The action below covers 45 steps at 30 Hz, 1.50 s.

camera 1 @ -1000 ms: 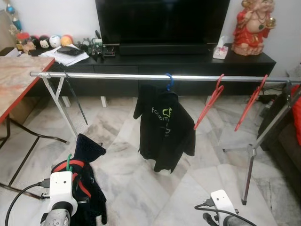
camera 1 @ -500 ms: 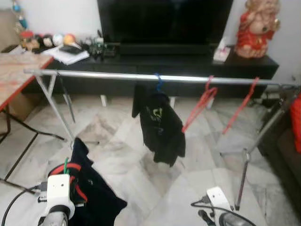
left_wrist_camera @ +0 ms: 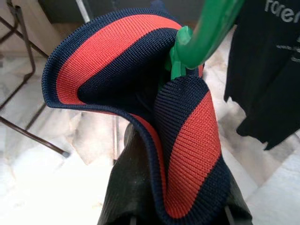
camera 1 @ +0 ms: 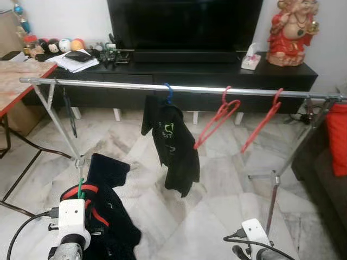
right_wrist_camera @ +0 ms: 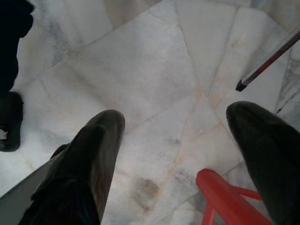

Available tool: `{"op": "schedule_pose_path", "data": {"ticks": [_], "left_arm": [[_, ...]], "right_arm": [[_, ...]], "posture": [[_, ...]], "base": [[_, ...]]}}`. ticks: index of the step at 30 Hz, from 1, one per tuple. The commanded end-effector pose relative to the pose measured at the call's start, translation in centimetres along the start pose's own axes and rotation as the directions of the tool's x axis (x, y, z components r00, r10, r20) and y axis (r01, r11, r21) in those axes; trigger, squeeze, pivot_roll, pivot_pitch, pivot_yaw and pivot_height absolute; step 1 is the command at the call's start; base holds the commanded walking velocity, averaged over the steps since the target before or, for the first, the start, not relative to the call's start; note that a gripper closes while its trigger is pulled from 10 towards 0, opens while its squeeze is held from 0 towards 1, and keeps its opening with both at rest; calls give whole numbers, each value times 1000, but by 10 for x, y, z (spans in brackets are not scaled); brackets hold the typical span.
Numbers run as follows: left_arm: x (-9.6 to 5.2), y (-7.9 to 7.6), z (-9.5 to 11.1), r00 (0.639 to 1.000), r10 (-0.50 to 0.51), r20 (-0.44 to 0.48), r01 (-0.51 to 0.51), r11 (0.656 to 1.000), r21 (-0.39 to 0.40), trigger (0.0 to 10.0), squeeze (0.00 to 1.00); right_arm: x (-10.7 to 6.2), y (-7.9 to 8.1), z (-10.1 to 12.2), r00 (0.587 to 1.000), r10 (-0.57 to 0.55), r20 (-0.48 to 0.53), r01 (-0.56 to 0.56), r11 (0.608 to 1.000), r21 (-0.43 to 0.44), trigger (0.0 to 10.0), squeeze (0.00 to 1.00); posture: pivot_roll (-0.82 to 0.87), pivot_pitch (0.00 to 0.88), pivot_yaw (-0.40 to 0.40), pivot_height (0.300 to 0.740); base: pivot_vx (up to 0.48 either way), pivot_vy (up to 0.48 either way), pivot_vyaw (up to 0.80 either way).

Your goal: Hang hanger

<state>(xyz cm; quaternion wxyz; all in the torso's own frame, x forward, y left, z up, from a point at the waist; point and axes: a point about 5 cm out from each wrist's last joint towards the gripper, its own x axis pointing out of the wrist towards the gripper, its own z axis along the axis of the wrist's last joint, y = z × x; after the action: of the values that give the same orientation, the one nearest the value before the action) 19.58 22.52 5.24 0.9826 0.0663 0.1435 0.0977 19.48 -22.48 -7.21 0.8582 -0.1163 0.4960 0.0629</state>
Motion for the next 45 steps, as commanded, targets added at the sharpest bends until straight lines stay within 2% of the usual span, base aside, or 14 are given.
{"op": "schedule_pose_path", "data": {"ticks": [1,45], "left_arm": [[0,1,14,997,-1,79,-1,999,34,10000,0],[1,6,15,997,-31,75,24,996,82,10000,0]], "right_arm": [[0,-1,4,1000,-4,7,4,1000,0,10000,0],[0,-1,4,1000,-1,-1,1,1000,-7,10000,0]], "posture": [[-96,0,-1,740],[-95,0,3,740]], "base": [[0,0,0],[255,0,0]]}}
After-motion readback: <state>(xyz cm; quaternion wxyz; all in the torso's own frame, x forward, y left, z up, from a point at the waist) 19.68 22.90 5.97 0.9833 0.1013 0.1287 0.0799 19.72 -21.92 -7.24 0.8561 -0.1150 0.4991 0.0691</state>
